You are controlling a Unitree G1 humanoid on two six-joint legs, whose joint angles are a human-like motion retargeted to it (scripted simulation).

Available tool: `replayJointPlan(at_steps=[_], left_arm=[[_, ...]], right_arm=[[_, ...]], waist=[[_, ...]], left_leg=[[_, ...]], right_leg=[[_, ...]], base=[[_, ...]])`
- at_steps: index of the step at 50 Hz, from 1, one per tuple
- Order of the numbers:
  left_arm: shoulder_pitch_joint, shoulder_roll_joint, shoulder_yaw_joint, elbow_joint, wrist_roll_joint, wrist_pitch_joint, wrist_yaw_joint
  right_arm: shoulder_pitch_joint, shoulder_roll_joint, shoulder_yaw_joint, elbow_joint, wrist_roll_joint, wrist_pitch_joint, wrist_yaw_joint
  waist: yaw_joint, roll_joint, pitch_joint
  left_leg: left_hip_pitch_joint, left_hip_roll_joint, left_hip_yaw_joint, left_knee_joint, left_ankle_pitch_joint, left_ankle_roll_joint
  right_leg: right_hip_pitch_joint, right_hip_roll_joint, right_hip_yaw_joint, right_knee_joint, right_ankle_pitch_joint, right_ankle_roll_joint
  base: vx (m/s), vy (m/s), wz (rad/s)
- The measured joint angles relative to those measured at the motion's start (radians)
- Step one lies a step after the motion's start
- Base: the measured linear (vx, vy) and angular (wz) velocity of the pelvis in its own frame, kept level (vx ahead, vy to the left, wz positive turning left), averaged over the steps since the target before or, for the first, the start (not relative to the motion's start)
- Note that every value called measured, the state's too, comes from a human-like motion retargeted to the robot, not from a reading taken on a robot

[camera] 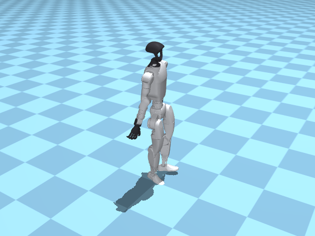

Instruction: Upper body actions

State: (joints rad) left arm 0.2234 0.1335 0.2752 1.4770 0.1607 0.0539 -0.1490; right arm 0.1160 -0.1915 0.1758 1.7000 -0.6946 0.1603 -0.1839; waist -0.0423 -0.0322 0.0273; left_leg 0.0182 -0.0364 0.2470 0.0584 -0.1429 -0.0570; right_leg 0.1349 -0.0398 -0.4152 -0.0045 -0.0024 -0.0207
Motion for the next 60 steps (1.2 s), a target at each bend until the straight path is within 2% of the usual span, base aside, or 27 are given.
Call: replayJointPlan(at_steps=[5,10,19,25,30,32,35,37,40,42,44,47,51,55,60], left_arm=[[-0.049,0.007,-0.043,-0.017,0.057,-0.007,0.008],[-0.072,0.018,-0.079,-0.024,0.072,-0.006,0.033],[-0.053,-0.002,-0.040,0.044,0.011,-0.011,0.033],[-0.085,0.021,-0.114,0.121,0.014,-0.026,0.110],[-0.168,0.050,-0.212,0.157,0.010,-0.009,0.121],[-0.241,0.060,-0.256,0.149,-0.001,0.007,0.090],[-0.357,0.065,-0.265,0.107,0.004,0.030,0.065],[-0.441,0.065,-0.255,0.070,-0.003,0.014,0.070],[-0.569,0.069,-0.195,-0.001,-0.008,0.011,0.088],[-0.631,0.061,-0.147,-0.039,-0.014,-0.002,0.122],[-0.711,0.052,-0.126,-0.097,-0.057,-0.026,0.154],[-0.792,0.042,-0.133,-0.189,-0.120,-0.053,0.176],[-0.838,0.039,-0.145,-0.291,-0.127,-0.083,0.202],[-0.850,0.049,-0.162,-0.324,-0.099,-0.100,0.262],[-0.788,0.068,-0.197,-0.304,-0.032,-0.115,0.249]], right_arm=[[-0.016,-0.003,-0.092,0.000,0.161,-0.045,0.004],[-0.069,0.023,-0.115,0.000,0.276,-0.117,0.030],[-0.201,0.082,-0.030,-0.199,0.113,-0.188,0.187],[-0.223,0.101,-0.027,-0.317,0.052,-0.273,0.250],[-0.193,0.096,-0.046,-0.292,0.035,-0.332,0.180],[-0.168,0.085,-0.065,-0.245,0.035,-0.346,0.106],[-0.153,0.066,-0.107,-0.166,0.034,-0.316,0.044],[-0.125,0.045,-0.131,-0.113,0.040,-0.277,0.026],[-0.081,0.011,-0.162,-0.051,0.032,-0.209,0.048],[-0.046,-0.006,-0.168,-0.021,0.036,-0.180,0.067],[0.020,-0.029,-0.181,0.000,0.057,-0.149,0.082],[0.123,-0.047,-0.221,0.000,0.088,-0.107,0.043],[0.208,-0.058,-0.278,0.000,0.146,-0.079,-0.003],[0.222,-0.057,-0.315,0.000,0.214,-0.069,0.023],[0.155,-0.028,-0.323,0.000,0.228,-0.098,0.063]], waist=[[-0.066,0.005,0.011],[-0.006,-0.023,0.020],[0.009,-0.055,0.003],[0.021,-0.073,-0.002],[0.020,-0.062,0.010],[0.027,-0.044,0.034],[0.050,-0.013,0.093],[0.005,0.008,0.120],[-0.065,0.024,0.149],[-0.118,0.022,0.163],[-0.162,0.026,0.173],[-0.193,0.030,0.182],[-0.229,0.042,0.198],[-0.242,0.052,0.207],[-0.236,0.052,0.171]], left_leg=[[-0.005,0.000,0.035,-0.064,0.038,0.012],[-0.035,-0.024,-0.005,-0.023,0.015,0.029],[0.006,-0.057,0.034,-0.053,-0.014,0.062],[0.028,-0.074,0.024,-0.046,-0.043,0.083],[0.054,-0.067,0.000,-0.041,-0.066,0.103],[0.073,-0.043,0.003,-0.033,-0.078,0.110],[0.105,-0.002,0.042,-0.023,-0.095,0.120],[0.111,0.015,0.027,-0.016,-0.098,0.136],[0.113,0.015,0.036,-0.016,-0.103,0.169],[0.112,0.013,0.022,-0.012,-0.101,0.180],[0.107,0.018,0.006,-0.002,-0.100,0.190],[0.103,0.026,-0.004,0.015,-0.099,0.196],[0.117,0.052,-0.004,0.034,-0.103,0.194],[0.127,0.068,0.008,0.046,-0.112,0.187],[0.121,0.066,0.035,0.035,-0.116,0.176]], right_leg=[[-0.015,-0.015,-0.045,-0.009,0.012,0.015],[-0.027,-0.040,-0.027,-0.008,0.034,0.018],[-0.031,-0.067,0.022,0.016,0.048,0.037],[-0.033,-0.087,0.043,0.079,0.029,0.067],[-0.044,-0.095,0.042,0.212,0.019,0.098],[-0.084,-0.110,0.026,0.363,0.121,0.096],[-0.235,-0.189,0.044,0.712,0.312,0.088],[-0.369,-0.195,0.091,0.938,0.350,0.014],[-0.552,-0.315,0.049,1.265,0.247,-0.055],[-0.660,-0.318,0.076,1.383,0.221,-0.061],[-0.809,-0.287,0.114,1.497,0.200,-0.042],[-0.970,-0.236,0.128,1.571,0.182,-0.034],[-1.028,-0.229,0.079,1.571,0.149,-0.071],[-0.987,-0.210,0.062,1.506,0.157,-0.069],[-0.836,-0.218,0.062,1.378,0.190,-0.056]], base=[[-0.02,0.11,0.45],[0.06,0.07,-0.24],[0.13,0.16,-0.27],[0.17,0.17,-0.10],[0.15,0.20,-0.02],[0.10,0.22,-0.25],[-0.03,0.23,-0.39],[-0.04,0.28,0.28],[-0.07,0.33,0.27],[-0.03,0.21,0.56],[-0.01,0.12,0.58],[0.07,0.05,0.28],[0.09,0.05,0.15],[0.00,0.00,-0.05],[0.03,-0.03,-0.24]])
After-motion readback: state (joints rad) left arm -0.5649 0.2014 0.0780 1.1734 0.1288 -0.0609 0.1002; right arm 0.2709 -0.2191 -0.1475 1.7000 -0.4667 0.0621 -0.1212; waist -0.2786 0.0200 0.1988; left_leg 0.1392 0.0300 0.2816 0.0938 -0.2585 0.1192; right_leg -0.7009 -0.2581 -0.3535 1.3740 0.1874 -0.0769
